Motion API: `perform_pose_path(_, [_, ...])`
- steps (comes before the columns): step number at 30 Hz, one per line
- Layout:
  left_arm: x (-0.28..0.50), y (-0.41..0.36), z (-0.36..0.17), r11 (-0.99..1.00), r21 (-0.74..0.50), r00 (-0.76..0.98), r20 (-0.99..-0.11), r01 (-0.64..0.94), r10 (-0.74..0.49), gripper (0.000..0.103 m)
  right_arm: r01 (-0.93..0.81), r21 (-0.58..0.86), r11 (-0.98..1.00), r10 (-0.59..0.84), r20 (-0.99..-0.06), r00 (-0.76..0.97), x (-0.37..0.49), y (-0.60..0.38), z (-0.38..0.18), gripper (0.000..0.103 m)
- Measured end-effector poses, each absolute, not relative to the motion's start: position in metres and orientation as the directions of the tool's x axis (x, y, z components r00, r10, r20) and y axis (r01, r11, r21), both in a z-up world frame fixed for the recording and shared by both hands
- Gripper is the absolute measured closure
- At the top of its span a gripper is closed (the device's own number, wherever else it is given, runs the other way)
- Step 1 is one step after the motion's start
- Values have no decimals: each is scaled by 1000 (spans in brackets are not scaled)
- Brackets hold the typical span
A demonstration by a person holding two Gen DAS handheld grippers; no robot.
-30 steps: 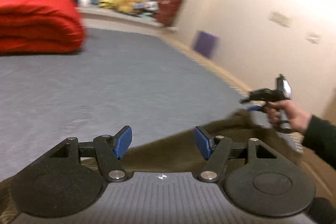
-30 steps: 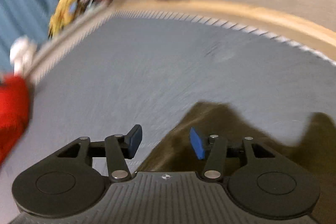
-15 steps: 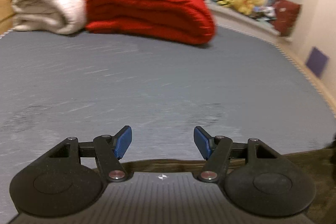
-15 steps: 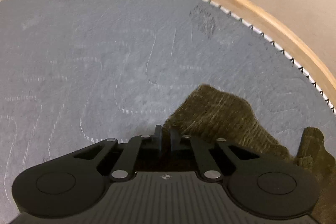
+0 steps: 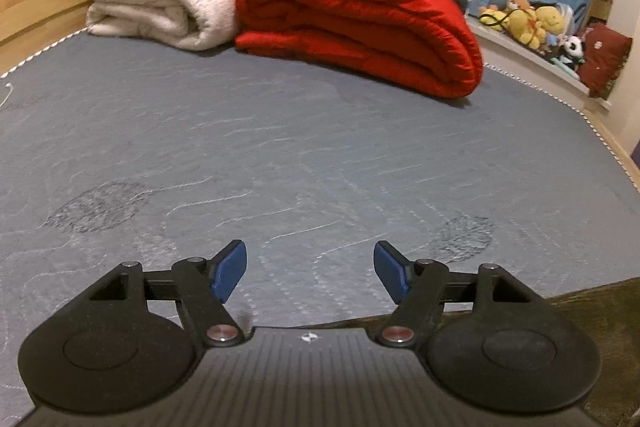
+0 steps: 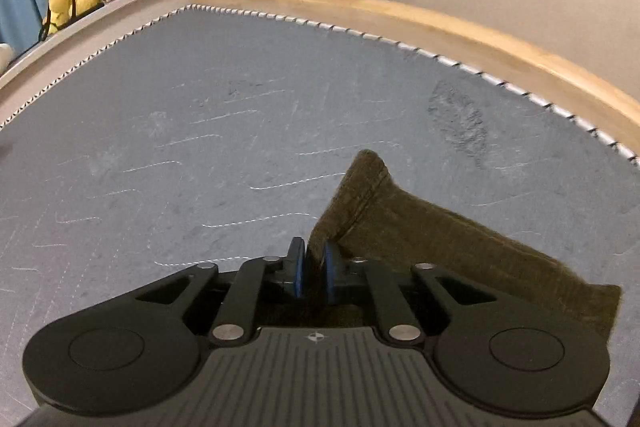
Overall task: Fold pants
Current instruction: 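Grasp the grey striped waistband with the left tool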
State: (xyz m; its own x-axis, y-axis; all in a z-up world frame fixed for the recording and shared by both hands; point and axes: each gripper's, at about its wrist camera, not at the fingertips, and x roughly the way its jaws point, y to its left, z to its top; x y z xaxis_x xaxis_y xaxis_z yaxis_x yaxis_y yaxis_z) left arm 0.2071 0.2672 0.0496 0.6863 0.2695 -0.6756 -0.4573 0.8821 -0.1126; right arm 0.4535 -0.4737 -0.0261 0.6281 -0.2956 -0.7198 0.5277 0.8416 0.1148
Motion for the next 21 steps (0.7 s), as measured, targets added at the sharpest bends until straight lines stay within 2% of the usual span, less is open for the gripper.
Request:
perform_pose_path(2, [199,277,45,866,-118,660,-700,-486,274,20,493,94,865,-308,-677,668,436,-466,-16,63])
perform_pose_path(8, [184,314,16,781,-154,514,-825,-605,235,18,352,163,922,-182,-620,763,371,-448,14,62])
perform_pose_path(13, [180,323,-3,766,-151,454,-868,-625,200,14,228,229,946,-66,-553,830,310,-416,61,59])
perform_pose_path(17, [176,331,-21,735,-234,455,-883,-636,113,14,147,264,953,4,-497,868,261,-394,105,55])
perform_pose_path(19, [173,329,-21,745,-244,472,-875,-620,107,20,123,283,951,26,-472,881,236,-384,126,55])
perform_pose_path(20, [173,327,-20,761,-243,482,-870,-601,103,34,111,287,951,35,-459,887,224,-379,136,55])
perform_pose_path(21, [173,324,-19,775,-247,494,-864,-581,95,41,101,288,952,40,-446,894,211,-373,148,54])
